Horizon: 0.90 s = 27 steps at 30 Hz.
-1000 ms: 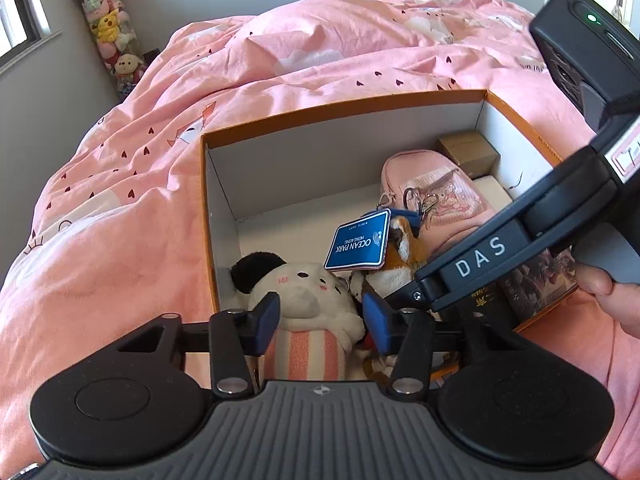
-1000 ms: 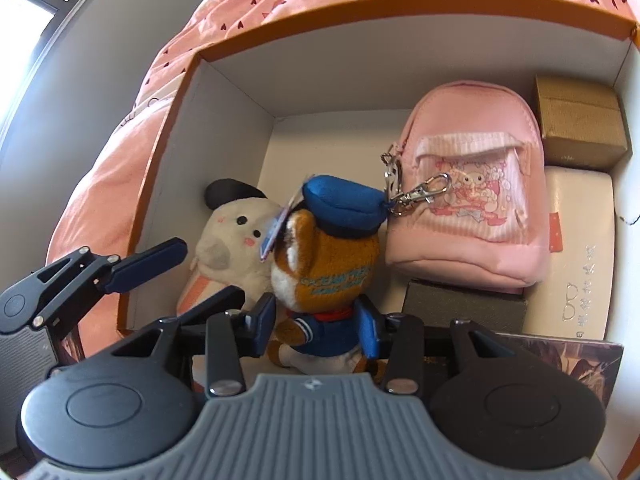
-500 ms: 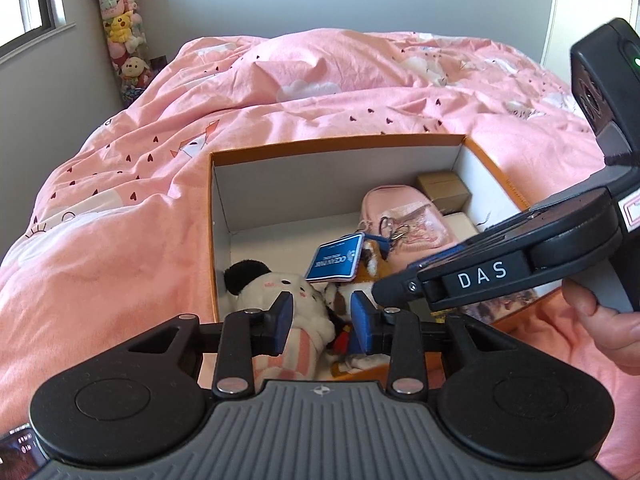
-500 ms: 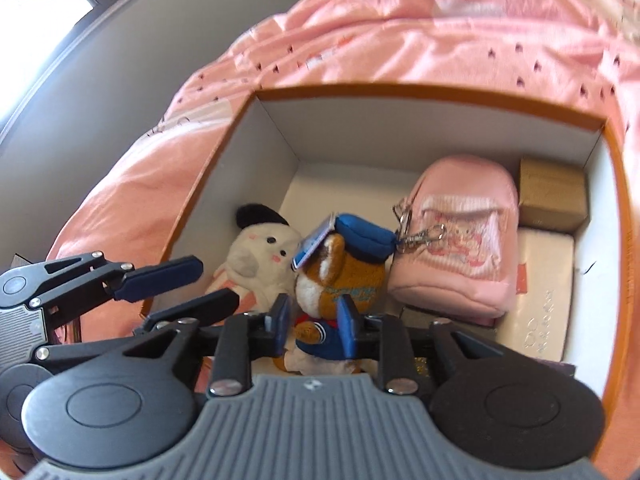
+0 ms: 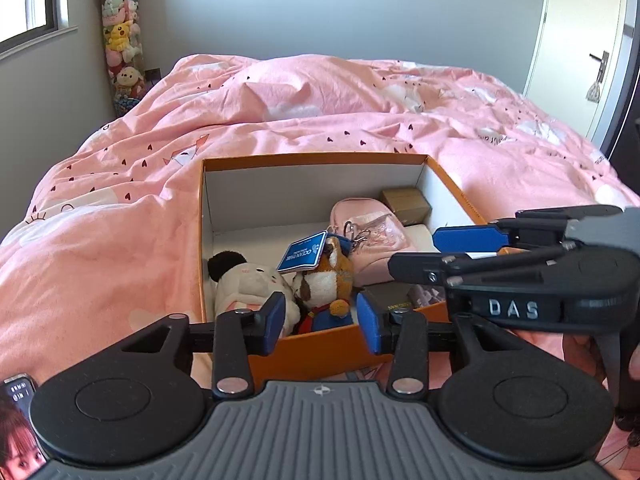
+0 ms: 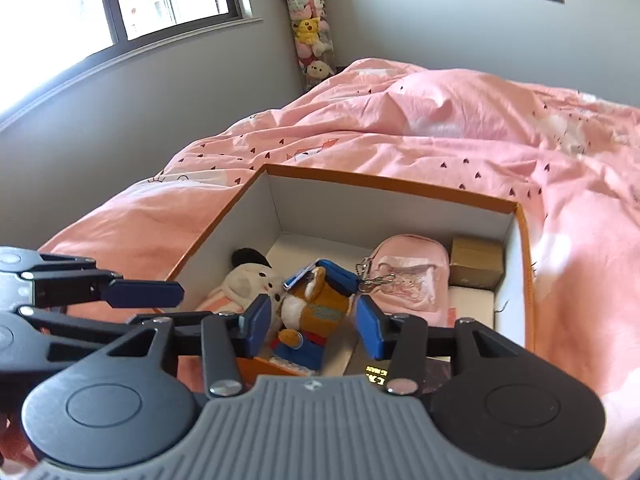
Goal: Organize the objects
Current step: 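Open both grippers and withdraw them from the shoebox, then reach the left gripper to the yellow tape measure while the right reaches the crocheted fruit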
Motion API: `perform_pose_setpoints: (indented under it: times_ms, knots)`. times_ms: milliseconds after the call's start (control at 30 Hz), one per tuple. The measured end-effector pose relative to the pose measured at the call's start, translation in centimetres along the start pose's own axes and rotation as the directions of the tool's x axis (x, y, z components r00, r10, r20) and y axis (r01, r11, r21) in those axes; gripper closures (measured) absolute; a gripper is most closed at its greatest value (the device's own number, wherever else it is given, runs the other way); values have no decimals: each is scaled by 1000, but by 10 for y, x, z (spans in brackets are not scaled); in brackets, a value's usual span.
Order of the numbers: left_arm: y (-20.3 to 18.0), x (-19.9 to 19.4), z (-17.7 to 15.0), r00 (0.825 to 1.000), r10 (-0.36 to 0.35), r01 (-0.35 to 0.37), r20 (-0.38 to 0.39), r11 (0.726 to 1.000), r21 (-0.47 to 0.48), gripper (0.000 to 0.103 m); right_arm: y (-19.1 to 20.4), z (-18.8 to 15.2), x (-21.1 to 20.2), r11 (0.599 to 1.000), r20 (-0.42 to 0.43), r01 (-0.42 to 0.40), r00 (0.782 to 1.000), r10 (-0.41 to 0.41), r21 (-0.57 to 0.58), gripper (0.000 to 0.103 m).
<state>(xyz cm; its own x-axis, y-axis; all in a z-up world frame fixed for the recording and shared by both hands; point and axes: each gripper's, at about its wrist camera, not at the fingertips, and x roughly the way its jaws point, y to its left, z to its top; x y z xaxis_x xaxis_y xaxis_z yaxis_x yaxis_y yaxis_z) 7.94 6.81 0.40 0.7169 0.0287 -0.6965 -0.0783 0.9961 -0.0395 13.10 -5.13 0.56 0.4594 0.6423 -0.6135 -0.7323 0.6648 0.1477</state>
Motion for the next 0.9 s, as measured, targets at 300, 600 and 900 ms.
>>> perform_pose_setpoints:
  times_ms: [300, 600, 900]
  knots:
    - [-8, -3, -31, 998, 48, -44, -49, 997, 64, 52, 9, -39, -21, 997, -33, 70, 997, -72, -41, 43]
    - [-7, 10, -69, 966, 49, -26, -252, 995, 94, 52, 29, -79, -9, 994, -202, 41, 977, -62, -105, 41]
    - [-3, 17, -78, 946, 59, -33, -318, 996, 85, 52, 35, -89, -1, 995, -265, -3, 964, -25, -104, 24]
